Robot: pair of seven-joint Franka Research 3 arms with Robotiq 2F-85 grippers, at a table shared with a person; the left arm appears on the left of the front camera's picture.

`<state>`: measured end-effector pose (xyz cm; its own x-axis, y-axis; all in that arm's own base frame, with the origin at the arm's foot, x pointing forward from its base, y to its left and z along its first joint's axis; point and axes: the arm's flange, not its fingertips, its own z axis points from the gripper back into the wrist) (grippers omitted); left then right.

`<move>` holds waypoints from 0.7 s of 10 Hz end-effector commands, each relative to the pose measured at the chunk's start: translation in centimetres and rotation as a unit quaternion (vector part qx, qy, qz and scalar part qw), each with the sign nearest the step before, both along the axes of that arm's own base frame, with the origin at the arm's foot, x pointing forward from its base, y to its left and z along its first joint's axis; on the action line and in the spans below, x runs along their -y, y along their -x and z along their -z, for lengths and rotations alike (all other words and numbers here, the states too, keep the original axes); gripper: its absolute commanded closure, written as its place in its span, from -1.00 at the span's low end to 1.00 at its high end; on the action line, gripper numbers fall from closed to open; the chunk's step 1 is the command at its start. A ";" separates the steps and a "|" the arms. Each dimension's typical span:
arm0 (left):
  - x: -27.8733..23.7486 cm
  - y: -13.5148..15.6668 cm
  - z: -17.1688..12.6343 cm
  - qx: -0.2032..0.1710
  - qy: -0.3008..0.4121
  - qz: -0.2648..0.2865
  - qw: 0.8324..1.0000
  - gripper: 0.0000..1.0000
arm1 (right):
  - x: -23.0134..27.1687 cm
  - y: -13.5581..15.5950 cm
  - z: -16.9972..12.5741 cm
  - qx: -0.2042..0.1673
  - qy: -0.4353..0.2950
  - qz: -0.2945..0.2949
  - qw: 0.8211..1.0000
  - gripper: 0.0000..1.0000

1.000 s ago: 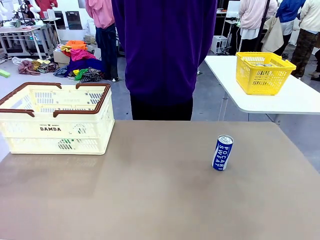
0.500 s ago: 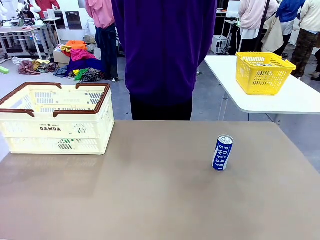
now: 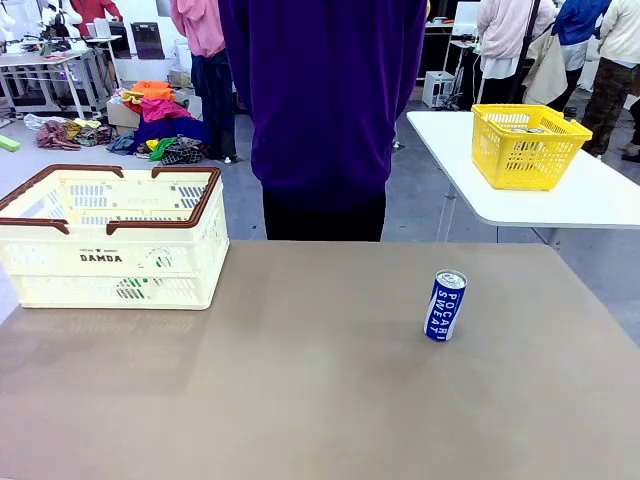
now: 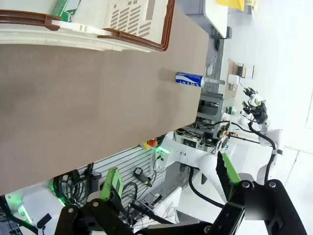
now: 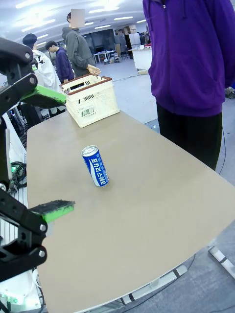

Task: Place the drinks into the Shopping basket.
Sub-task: Pick up one drink and place it into the Shopping basket.

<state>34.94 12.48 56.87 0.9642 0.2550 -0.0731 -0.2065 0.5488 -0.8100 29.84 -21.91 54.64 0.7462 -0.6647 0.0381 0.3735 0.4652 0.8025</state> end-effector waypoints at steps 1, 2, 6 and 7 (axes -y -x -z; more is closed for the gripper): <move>0.0 0.3 0.1 -0.004 0.000 -0.004 1.000 -1.00 | 0.1 -0.1 -0.3 0.004 0.000 -0.006 1.000 -1.00; 0.0 0.3 0.1 -0.004 0.000 -0.004 1.000 -1.00 | 0.1 -0.1 -0.3 0.004 0.000 -0.006 1.000 -1.00; 0.0 0.3 0.1 -0.004 0.000 -0.004 1.000 -1.00 | 0.1 -0.1 -0.3 0.004 0.000 -0.006 1.000 -1.00; 0.0 0.3 0.1 -0.004 0.000 -0.004 1.000 -1.00 | 0.1 -0.1 -0.3 0.004 0.000 -0.006 1.000 -1.00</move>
<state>34.94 12.49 56.87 0.9642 0.2550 -0.0731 -0.2066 0.5488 -0.8100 29.84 -21.91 54.64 0.7462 -0.6647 0.0381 0.3735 0.4652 0.8025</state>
